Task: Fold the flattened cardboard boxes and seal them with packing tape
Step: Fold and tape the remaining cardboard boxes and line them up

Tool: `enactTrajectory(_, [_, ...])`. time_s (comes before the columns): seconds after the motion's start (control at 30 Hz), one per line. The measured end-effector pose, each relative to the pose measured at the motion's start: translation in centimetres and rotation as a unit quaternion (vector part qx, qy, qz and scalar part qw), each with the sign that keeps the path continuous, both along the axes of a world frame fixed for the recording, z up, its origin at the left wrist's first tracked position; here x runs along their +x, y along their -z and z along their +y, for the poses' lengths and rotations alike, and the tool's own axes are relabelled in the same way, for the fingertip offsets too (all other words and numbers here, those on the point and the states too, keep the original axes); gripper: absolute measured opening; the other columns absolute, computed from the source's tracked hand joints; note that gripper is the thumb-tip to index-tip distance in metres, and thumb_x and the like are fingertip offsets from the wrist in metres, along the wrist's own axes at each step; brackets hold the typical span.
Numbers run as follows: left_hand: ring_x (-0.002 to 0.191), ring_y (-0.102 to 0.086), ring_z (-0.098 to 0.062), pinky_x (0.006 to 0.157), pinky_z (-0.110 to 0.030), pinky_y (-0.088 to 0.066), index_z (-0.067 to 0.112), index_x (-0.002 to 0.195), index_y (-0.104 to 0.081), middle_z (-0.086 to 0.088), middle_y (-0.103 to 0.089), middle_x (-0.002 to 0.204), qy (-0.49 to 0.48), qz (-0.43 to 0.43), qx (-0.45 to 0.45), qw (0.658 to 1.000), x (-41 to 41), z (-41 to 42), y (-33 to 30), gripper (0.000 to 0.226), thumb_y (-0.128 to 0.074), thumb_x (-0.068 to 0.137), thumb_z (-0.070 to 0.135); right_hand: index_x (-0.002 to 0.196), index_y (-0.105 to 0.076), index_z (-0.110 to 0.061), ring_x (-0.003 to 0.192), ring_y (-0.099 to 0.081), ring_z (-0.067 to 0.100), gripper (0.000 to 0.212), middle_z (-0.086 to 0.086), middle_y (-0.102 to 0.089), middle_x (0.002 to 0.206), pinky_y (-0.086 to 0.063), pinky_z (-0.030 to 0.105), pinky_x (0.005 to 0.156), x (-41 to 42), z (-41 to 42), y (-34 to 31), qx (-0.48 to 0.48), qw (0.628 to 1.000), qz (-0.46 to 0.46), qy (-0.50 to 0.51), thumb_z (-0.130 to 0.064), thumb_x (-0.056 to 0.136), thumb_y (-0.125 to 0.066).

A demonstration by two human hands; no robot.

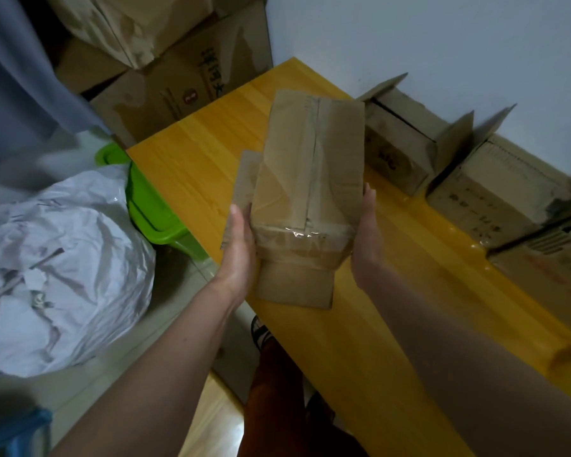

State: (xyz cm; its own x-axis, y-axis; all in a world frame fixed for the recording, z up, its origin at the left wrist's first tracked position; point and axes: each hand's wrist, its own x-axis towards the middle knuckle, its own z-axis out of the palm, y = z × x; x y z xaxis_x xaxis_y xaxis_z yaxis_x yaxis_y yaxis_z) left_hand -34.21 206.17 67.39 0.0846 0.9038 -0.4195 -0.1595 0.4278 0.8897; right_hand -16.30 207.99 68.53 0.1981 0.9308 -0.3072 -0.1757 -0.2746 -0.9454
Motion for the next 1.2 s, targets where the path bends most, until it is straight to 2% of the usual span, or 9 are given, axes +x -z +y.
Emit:
enactTrajectory(0.13, [0.141,-0.029,-0.007,0.115,-0.029,-0.02,0.03,0.152,-0.025,0.016,-0.034,0.15,0.07,0.072,-0.021,0.995,-1.2,-0.5,0.2,0.079,-0.003,0.089,0.072,0.153,-0.002,-0.027,0.146,-0.011,0.014,0.08,-0.003,-0.009,0.16,-0.017,0.044,0.119,2.2,0.0,0.1,0.037,0.967,-0.233,-0.096,-0.068,0.089,-0.029])
enactTrajectory(0.27, [0.137,-0.024,0.002,0.113,-0.024,-0.017,0.034,0.148,-0.033,0.021,-0.029,0.149,-0.014,0.156,0.111,0.981,-2.7,0.1,-1.3,0.057,-0.009,0.101,0.055,0.153,-0.007,-0.023,0.147,0.003,0.019,0.076,0.004,-0.004,0.161,-0.001,0.042,0.12,1.8,0.0,-1.4,0.187,0.766,-0.579,-0.207,-0.065,0.091,-0.02])
enactTrajectory(0.33, [0.139,-0.031,0.0,0.113,-0.022,-0.022,0.029,0.135,-0.054,0.016,-0.041,0.149,0.012,0.181,0.174,0.968,-3.2,0.7,-1.5,0.059,-0.011,0.101,0.051,0.152,-0.013,-0.023,0.148,-0.001,0.025,0.075,0.008,-0.01,0.16,-0.002,0.044,0.12,-0.7,0.3,-2.1,0.239,0.672,-0.641,-0.284,-0.066,0.092,-0.015])
enactTrajectory(0.4, [0.136,-0.037,0.001,0.107,-0.014,-0.024,0.025,0.12,-0.066,0.015,-0.049,0.143,0.029,0.19,0.178,0.965,-3.6,1.1,-1.5,0.06,-0.012,0.104,0.044,0.151,-0.021,-0.023,0.147,-0.01,0.03,0.075,0.01,-0.017,0.159,-0.01,0.048,0.119,-3.1,1.0,-1.8,0.234,0.633,-0.659,-0.334,-0.068,0.09,-0.014])
enactTrajectory(0.53, [0.135,-0.035,0.003,0.098,-0.004,-0.019,0.032,0.114,-0.067,0.017,-0.05,0.139,0.051,0.206,0.166,0.963,-3.8,1.3,-1.5,0.056,-0.013,0.103,0.043,0.151,-0.023,-0.025,0.145,-0.016,0.033,0.076,0.01,-0.022,0.157,-0.017,0.054,0.116,-4.7,2.3,-0.9,0.191,0.601,-0.696,-0.343,-0.068,0.088,-0.018])
enactTrajectory(0.77, [0.126,-0.033,0.011,0.088,0.011,-0.017,0.033,0.116,-0.065,0.021,-0.048,0.133,0.055,0.21,0.162,0.963,-3.7,1.7,-1.7,0.053,-0.014,0.104,0.041,0.152,0.003,-0.027,0.147,0.007,0.034,0.086,0.01,0.005,0.161,0.005,0.05,0.117,-4.9,2.4,-0.9,0.17,0.565,-0.737,-0.331,-0.061,0.089,-0.044])
enactTrajectory(0.9, [0.125,-0.035,0.01,0.088,0.012,-0.017,0.034,0.114,-0.065,0.02,-0.049,0.132,0.046,0.204,0.159,0.965,-3.6,1.8,-1.6,0.054,-0.013,0.104,0.042,0.151,0.008,-0.03,0.146,0.013,0.034,0.106,0.007,0.012,0.16,0.01,0.056,0.113,-5.3,2.8,-0.9,0.138,0.579,-0.727,-0.342,-0.068,0.078,-0.058])
enactTrajectory(1.0, [0.132,-0.039,0.003,0.103,-0.002,-0.023,0.037,0.112,-0.066,0.015,-0.052,0.137,0.043,0.179,0.165,0.969,-3.6,1.7,-1.0,0.056,-0.011,0.104,0.045,0.152,0.005,-0.027,0.146,0.014,0.03,0.104,0.004,0.011,0.16,0.013,0.059,0.111,-6.2,3.1,-0.9,0.106,0.623,-0.706,-0.318,-0.084,0.075,-0.034])
enactTrajectory(1.2, [0.141,-0.027,-0.004,0.115,-0.022,-0.02,0.039,0.123,-0.055,0.008,-0.045,0.145,0.074,0.273,0.225,0.933,-3.6,1.7,0.1,0.035,-0.028,0.102,0.045,0.153,-0.009,-0.012,0.148,0.002,0.029,0.099,0.009,-0.003,0.161,0.006,0.055,0.115,-5.9,2.8,-0.8,0.139,0.622,-0.71,-0.299,-0.079,0.08,-0.012])
